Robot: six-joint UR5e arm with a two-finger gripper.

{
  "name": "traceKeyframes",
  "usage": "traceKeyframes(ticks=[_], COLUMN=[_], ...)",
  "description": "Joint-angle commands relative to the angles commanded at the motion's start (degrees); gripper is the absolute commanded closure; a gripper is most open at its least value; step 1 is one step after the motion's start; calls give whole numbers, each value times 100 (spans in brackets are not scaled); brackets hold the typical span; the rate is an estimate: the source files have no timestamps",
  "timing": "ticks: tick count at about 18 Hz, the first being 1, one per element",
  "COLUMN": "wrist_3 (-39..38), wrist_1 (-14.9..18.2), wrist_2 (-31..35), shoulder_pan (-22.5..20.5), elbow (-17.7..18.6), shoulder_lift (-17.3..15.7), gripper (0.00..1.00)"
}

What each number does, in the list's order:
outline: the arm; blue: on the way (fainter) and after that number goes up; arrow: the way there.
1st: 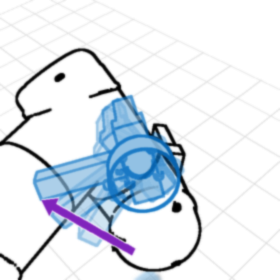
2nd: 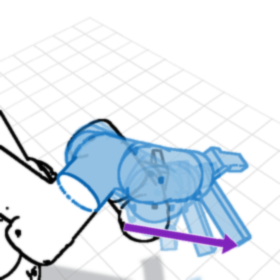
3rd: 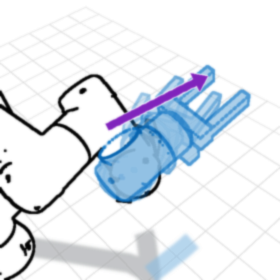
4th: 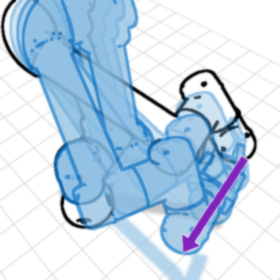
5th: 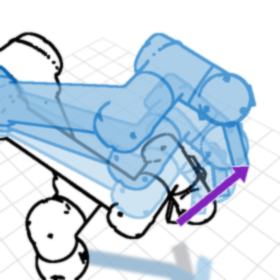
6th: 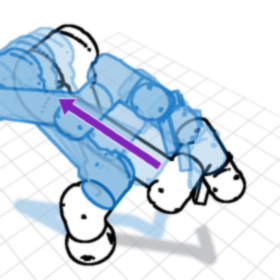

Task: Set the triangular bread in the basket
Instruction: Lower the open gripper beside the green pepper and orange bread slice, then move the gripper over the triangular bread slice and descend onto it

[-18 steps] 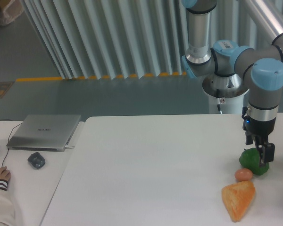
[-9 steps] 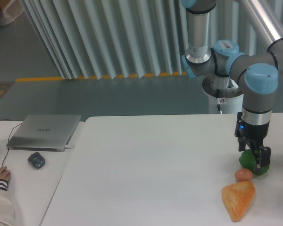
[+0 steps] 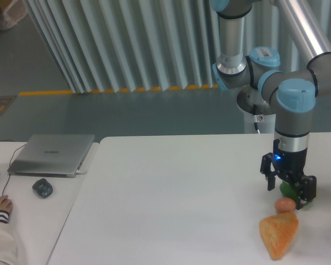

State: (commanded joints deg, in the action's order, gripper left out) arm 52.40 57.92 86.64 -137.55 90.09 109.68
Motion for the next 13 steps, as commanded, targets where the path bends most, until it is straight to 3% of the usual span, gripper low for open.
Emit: traceKeyframes(ticks=[6, 13], wrist_3=[-889, -968], wrist_1=[-9, -44], wrist_2=[757, 784], shoulder_pan=[755, 809], elbow=[-448, -404], shoulder_lift=[589, 817], gripper=[0, 0])
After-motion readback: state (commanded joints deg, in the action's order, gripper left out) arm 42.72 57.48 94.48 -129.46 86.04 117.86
